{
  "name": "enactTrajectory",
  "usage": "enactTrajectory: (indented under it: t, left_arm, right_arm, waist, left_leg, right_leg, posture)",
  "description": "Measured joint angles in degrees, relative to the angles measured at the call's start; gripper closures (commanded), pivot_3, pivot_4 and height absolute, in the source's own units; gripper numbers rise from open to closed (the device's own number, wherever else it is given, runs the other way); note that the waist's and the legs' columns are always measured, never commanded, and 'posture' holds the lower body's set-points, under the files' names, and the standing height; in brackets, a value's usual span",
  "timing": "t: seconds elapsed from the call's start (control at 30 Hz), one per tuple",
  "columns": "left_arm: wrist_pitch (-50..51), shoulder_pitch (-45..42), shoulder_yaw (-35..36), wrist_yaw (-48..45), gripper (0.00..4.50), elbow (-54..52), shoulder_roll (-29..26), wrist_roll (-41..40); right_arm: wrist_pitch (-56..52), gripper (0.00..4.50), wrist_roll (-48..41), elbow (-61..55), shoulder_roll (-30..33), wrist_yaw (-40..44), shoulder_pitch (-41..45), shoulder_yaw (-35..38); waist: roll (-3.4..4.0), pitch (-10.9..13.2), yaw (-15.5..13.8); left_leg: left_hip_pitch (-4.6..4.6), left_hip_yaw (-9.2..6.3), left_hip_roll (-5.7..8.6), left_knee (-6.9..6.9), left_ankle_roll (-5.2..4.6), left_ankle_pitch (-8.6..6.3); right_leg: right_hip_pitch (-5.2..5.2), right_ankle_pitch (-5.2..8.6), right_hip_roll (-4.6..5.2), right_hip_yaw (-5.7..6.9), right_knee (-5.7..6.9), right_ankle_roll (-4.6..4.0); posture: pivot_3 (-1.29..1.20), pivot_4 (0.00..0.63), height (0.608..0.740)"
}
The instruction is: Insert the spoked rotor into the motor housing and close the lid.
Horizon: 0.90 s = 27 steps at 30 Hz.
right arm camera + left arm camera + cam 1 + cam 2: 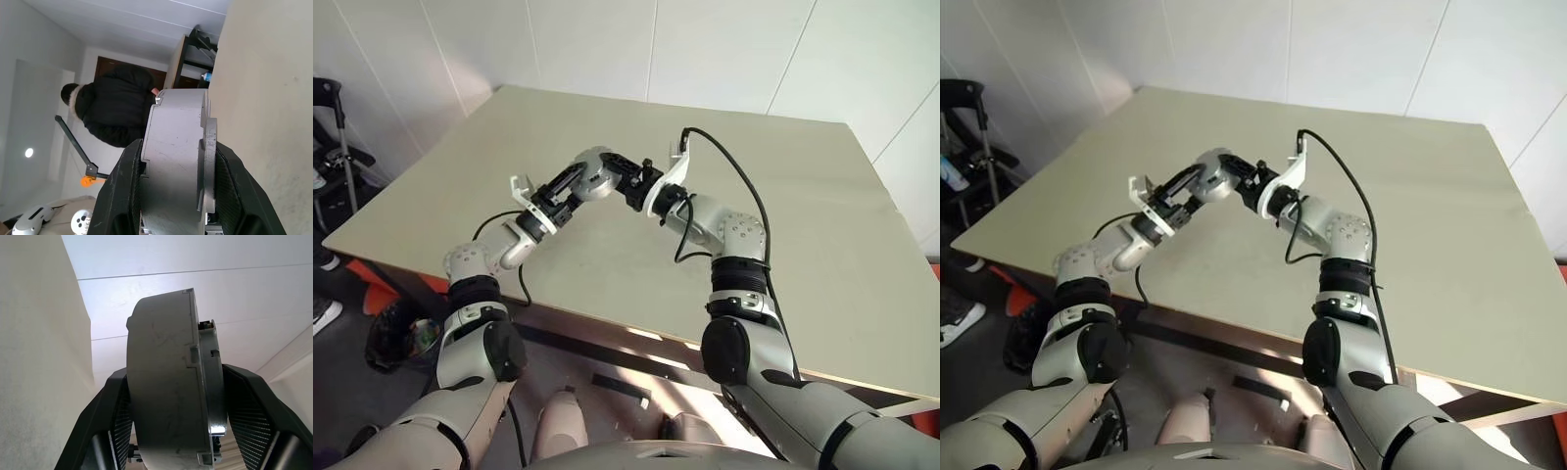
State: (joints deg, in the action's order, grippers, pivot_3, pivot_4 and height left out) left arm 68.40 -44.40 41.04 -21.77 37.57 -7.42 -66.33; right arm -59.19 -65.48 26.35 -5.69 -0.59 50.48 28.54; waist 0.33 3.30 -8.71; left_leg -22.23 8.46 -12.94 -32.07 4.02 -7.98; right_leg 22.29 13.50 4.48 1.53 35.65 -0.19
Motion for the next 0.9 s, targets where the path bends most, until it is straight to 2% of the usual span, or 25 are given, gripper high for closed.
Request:
enactTrajectory:
  t: [0.23,0.43,0.9]
  left_arm:
    - [-0.3,0.0,-0.2,-0.3,2.06,0.0,0.0,-0.3]
    - [0.1,0.8,-0.4,-0.5,2.06,-1.4,0.0,-1.0]
    - [-0.8,2.3,-1.5,-1.1,2.06,-3.2,0.1,-1.3]
  right_arm:
    - [0.1,2.56,-0.5,0.2,0.0,0.3,0.0,0.1]
    - [-1.5,2.56,-4.4,2.5,-0.3,-3.2,1.1,2.8]
    - [-2.1,2.56,-4.3,2.1,-0.3,-3.8,0.6,2.1]
  waist:
    - [0.0,0.0,0.0]
    - [0.0,0.0,0.0]
    - [0.0,0.0,0.0]
  left_leg:
    - [0.0,0.0,0.0,-0.04,0.0,0.0]
    - [-0.01,0.0,0.0,-0.04,0.0,0.0]
    - [-0.02,0.0,0.0,-0.06,0.0,0.0]
  right_leg:
    - [0.0,0.0,0.0,-0.01,0.01,0.01]
    - [0.0,0.0,0.0,-0.01,0.01,0.01]
    - [0.0,-0.01,0.01,-0.01,0.01,0.02]
  posture:
    - [0.0,0.0,0.74]
    - [0.0,0.0,0.74]
    - [0.0,0.0,0.74]
